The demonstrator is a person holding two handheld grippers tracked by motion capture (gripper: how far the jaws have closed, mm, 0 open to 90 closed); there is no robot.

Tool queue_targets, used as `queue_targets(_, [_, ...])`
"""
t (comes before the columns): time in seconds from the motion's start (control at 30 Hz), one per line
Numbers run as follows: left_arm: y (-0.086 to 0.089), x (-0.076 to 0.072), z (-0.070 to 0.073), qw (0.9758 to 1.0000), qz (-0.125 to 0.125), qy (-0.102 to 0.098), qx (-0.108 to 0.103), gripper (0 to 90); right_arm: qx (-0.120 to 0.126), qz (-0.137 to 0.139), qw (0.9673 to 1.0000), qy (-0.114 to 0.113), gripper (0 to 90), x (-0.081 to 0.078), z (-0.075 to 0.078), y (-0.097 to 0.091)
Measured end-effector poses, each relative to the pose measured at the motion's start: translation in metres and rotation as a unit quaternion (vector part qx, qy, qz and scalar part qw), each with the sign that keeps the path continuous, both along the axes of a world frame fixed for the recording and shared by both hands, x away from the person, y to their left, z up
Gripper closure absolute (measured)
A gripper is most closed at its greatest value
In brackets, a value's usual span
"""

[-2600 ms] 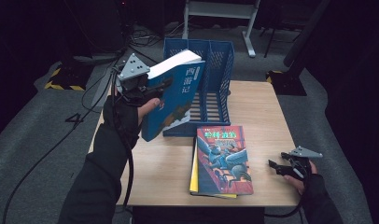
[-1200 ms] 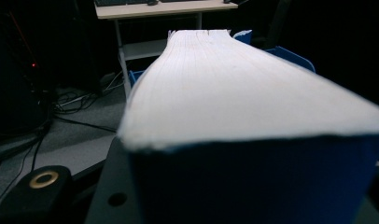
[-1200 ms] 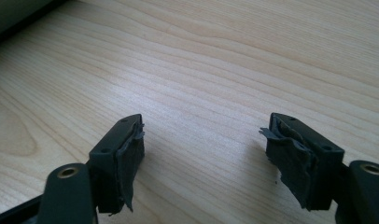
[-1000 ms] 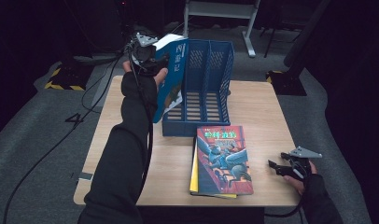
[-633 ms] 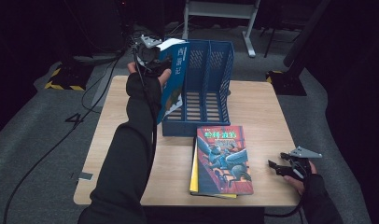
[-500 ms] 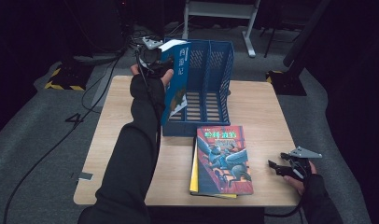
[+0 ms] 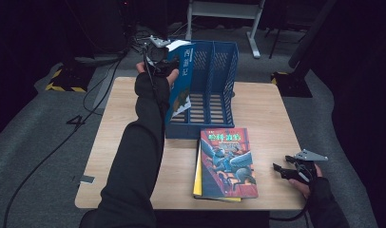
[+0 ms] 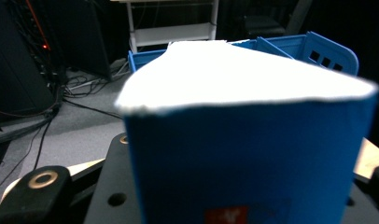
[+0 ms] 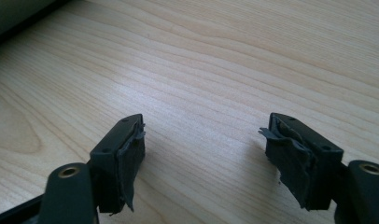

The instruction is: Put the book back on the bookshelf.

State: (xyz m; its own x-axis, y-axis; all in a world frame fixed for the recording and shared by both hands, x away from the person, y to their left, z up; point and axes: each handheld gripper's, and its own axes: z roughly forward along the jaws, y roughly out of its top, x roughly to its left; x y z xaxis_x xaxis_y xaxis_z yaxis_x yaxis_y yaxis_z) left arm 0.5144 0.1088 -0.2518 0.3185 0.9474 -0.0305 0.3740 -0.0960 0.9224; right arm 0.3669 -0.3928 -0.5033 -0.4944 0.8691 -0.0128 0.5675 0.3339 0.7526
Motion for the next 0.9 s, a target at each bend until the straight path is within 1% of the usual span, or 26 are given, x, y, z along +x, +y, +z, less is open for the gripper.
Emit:
queue_targets(0.13, [0.004,-0.002,0.003,1.0,0.002,-0.002,0.002,60.6,-0.002,0.001,1.0,-0.003,28.7,0.0,0.0,0.0])
queue_targets(0.23, [0.004,-0.001,0.004,1.0,0.004,-0.001,0.007,60.6,-0.001,-0.001,1.0,-0.001,28.6,0.0,0.0,0.0])
queue_targets(0.3, [0.003,0.001,0.004,0.9999,0.003,0.001,0.016,60.6,-0.002,0.0,1.0,-0.003,28.6,0.0,0.0,0.0])
queue_targets(0.37, [0.004,0.001,0.004,0.9999,0.002,0.0,0.016,60.6,-0.002,0.0,1.0,-0.002,28.7,0.0,0.0,0.0])
queue_targets(0.43, [0.003,0.003,0.004,0.9996,0.0,0.002,0.028,60.5,-0.001,0.0,1.0,-0.001,28.7,0.0,0.0,0.0])
queue_targets(0.47, [0.003,0.003,0.004,0.9996,-0.003,0.003,0.029,60.5,0.0,0.0,1.0,0.001,28.9,0.0,0.0,0.0])
queue_targets(0.53, [0.003,0.003,0.005,0.9996,-0.003,0.004,0.029,60.5,0.0,0.0,1.0,0.001,28.9,0.0,0.0,0.0])
queue_targets(0.63, [0.006,0.001,0.006,0.9998,-0.005,0.003,0.019,60.5,0.0,0.001,1.0,-0.001,28.7,0.0,0.0,0.0])
queue_targets(0.73, [0.007,-0.001,0.008,0.9996,-0.009,0.005,0.027,60.6,0.0,0.0,1.0,0.001,28.8,0.0,0.0,0.0])
queue_targets(0.83, [0.011,-0.003,0.009,0.9997,-0.013,0.001,0.02,60.5,0.0,0.0,1.0,0.001,28.8,0.0,0.0,0.0])
queue_targets(0.9, [0.011,-0.001,0.005,0.9999,-0.003,0.004,0.009,60.6,0.001,-0.001,1.0,0.002,28.4,0.001,0.0,0.0])
